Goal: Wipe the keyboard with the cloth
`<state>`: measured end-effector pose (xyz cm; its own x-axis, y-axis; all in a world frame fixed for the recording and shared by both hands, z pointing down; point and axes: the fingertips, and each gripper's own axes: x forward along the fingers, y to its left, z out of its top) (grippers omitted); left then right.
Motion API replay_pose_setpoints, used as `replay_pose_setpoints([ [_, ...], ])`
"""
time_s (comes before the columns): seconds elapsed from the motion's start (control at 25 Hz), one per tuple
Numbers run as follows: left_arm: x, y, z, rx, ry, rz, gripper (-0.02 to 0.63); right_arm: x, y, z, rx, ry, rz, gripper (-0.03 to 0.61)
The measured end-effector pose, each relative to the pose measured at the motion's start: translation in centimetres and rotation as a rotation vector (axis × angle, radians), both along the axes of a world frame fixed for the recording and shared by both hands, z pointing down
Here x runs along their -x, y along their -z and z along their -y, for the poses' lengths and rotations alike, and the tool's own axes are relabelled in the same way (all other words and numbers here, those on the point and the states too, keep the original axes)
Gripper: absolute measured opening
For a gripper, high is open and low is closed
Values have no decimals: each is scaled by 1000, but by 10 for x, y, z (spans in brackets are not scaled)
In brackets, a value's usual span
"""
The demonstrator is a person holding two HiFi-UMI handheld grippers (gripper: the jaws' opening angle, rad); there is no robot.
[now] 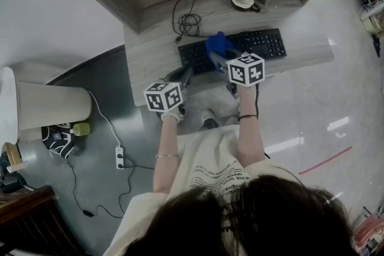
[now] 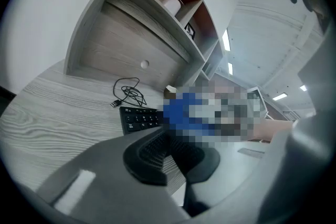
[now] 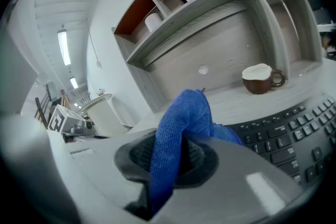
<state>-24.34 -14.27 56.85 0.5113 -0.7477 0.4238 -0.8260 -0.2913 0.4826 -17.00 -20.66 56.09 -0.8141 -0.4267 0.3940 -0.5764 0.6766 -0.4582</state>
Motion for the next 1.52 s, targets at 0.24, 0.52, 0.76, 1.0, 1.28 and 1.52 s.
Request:
replay_pose_setpoints([
  [0.24,17,-1,-7,1,25,11,-3,17,-1,-4,2,18,13,52],
  [0.52,34,-2,-12,1,59,16,-3,38,-2,-7,5,48,21,52],
  [0.76,46,-3,-15,0,89,11,-3,53,-2,-13,2,82,20,52],
  [1.0,50,0,-16,-4,113,18,-3,65,0,-14,0,108,27,52],
  [1.28,67,0,-24,-4,170,28,-3,89,1,-21,2,162,44,52],
  [1.52,82,1,-30,-11,239,33,-3,100,1,-25,10,187,66,52],
])
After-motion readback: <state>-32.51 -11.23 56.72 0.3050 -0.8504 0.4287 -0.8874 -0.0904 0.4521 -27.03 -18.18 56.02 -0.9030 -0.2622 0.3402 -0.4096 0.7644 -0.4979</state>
